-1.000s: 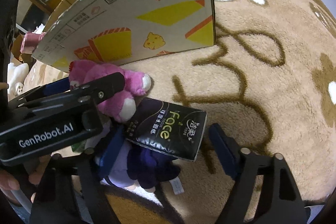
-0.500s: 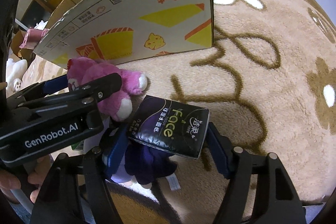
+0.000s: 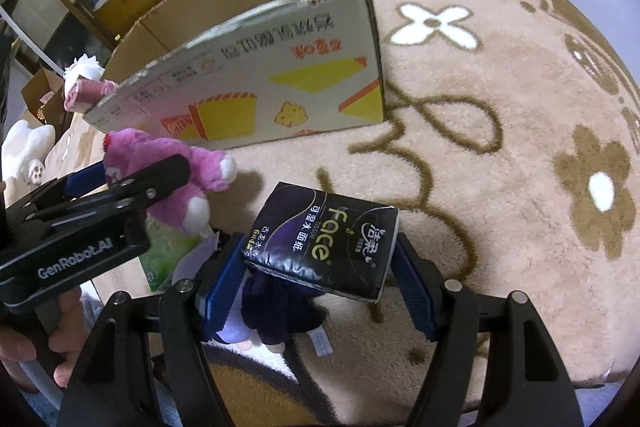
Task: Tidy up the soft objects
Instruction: 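Lift the pink bear with left tool while right tool carries the black tissue pack over the box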
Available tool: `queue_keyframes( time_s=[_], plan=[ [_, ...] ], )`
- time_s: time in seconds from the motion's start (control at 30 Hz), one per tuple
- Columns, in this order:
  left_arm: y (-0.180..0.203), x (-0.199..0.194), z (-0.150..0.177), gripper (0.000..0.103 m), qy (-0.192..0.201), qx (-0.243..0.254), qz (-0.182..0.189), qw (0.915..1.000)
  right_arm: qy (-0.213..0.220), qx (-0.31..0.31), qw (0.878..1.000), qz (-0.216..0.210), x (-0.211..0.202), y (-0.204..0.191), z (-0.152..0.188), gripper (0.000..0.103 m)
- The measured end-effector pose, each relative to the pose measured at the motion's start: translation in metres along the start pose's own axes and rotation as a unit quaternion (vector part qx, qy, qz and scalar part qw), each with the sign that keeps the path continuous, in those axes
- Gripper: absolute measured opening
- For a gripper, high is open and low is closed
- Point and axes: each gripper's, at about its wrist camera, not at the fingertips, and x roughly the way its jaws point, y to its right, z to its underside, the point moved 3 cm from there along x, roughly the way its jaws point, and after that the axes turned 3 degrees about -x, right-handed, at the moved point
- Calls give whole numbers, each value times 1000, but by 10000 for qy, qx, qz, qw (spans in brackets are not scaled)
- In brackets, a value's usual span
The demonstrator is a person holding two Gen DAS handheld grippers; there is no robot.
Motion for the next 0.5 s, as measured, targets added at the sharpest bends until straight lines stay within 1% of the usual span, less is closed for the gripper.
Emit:
queue_keyframes(
  time_s=[0.13,0.2,0.3,0.5],
  plan=[
    [-4,-18,4,89,194,56,-84,9998,238,-39,9997,76,-20,10,-7,75],
    [-6,-29,5,89,316,80,-117,9994,353,-24,9994,29,-30,14,-8,75],
    [-9,-45,5,89,517,76,-118,9986,541,-86,9985,75,-38,13,-14,75],
    [-13,-79,2,89,1078,77,-211,9939,1068,-218,9940,8,-74,-6,-18,75]
  ],
)
